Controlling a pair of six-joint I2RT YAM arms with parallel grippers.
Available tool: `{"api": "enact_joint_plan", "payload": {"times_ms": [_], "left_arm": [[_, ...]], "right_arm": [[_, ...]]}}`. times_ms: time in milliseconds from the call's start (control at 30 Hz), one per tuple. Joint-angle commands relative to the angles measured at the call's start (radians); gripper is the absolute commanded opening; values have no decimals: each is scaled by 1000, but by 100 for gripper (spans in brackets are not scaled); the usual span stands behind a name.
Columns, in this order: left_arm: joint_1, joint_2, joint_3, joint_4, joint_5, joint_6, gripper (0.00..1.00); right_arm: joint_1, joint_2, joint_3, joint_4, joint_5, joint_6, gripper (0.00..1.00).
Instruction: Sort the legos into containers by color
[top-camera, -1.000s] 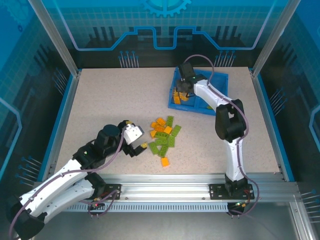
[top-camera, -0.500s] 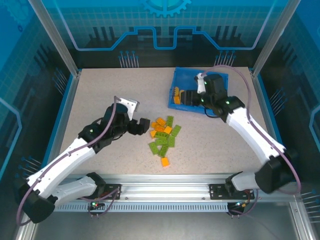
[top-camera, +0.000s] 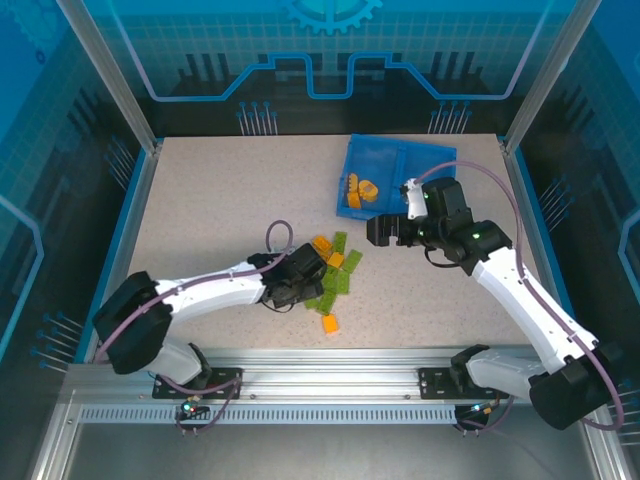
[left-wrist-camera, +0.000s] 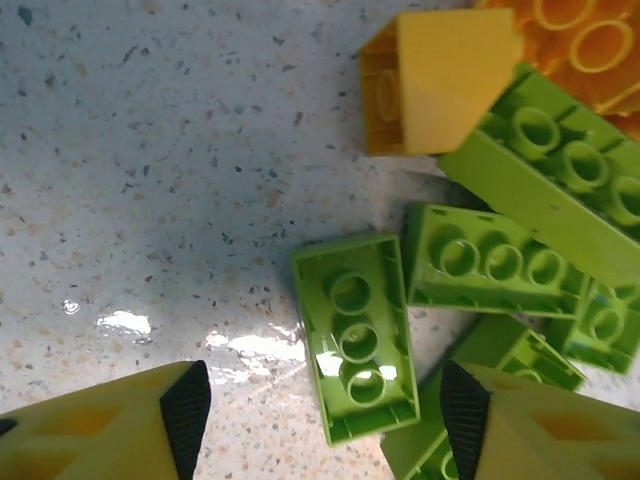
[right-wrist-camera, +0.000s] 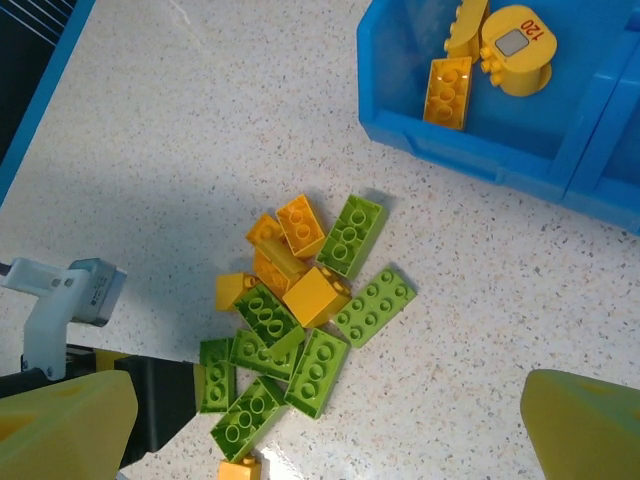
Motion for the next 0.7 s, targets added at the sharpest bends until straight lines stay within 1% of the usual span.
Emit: {"api": "enact_joint_plan", "payload": {"times_ms": [0, 267, 500, 667], "left_arm": [[-2, 26, 50, 9, -21, -45, 59], [3, 98, 78, 15, 13, -16, 60], [4, 133, 78, -18, 40, 2, 55], [5, 165, 74, -10, 52, 18, 55]], "right_arm": [[9, 7, -8, -21, -15, 16, 100], [10, 20, 5, -35, -7, 9, 100], [10, 20, 1, -33, 3, 25, 100], [13, 26, 12, -36, 0, 25, 100]]}}
